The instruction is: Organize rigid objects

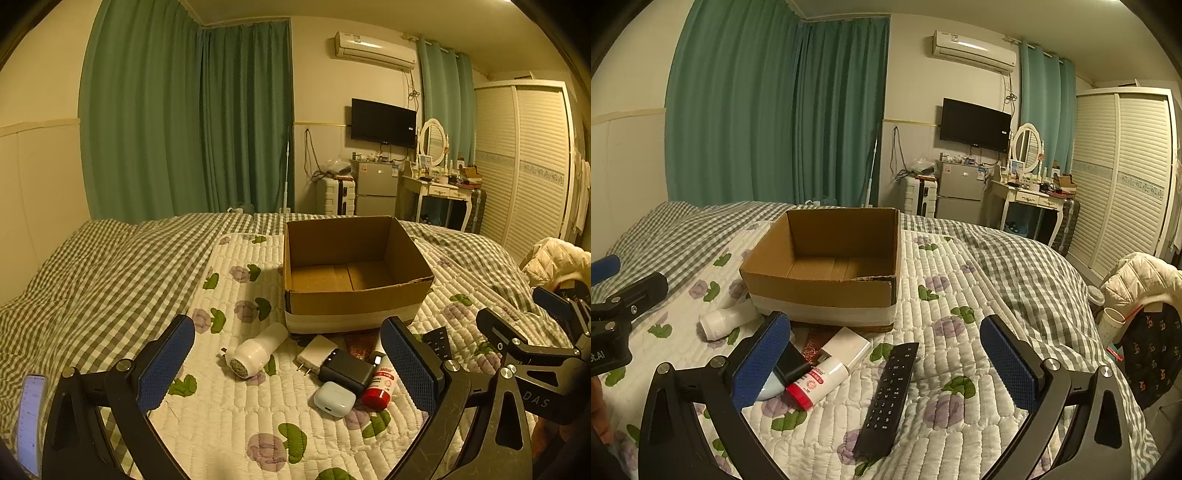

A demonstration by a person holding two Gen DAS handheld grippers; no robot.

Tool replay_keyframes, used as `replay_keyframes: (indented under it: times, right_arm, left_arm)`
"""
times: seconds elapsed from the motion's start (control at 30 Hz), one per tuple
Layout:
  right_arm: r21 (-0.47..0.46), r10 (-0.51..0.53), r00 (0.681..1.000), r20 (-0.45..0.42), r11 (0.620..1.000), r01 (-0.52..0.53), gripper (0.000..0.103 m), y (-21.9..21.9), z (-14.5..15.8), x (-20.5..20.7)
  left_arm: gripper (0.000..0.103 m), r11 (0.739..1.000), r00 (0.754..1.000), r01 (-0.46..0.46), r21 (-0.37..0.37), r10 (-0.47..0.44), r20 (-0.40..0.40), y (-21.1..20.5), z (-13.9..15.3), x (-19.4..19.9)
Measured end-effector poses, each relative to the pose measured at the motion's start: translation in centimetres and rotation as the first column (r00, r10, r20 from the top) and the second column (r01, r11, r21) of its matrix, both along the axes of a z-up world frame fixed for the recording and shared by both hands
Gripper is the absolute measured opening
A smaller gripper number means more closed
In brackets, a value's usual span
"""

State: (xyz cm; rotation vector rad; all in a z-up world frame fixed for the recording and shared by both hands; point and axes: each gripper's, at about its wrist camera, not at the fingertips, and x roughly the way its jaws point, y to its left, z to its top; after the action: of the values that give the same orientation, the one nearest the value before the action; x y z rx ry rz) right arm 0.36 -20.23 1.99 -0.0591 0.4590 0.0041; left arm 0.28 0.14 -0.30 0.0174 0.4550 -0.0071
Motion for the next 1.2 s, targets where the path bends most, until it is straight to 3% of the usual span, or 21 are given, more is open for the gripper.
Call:
replay_keyframes:
  times: [1.2]
  right_arm:
    - [0.001, 0.018, 1.000, -0.016, 1.000, -0.018, 0.103, 0.29, -0.28, 0.07]
  left_arm:
    - [0.103, 1.000, 1.000, 0.005, 0.022, -0.005, 0.013, -0.36, -0.10, -0.26]
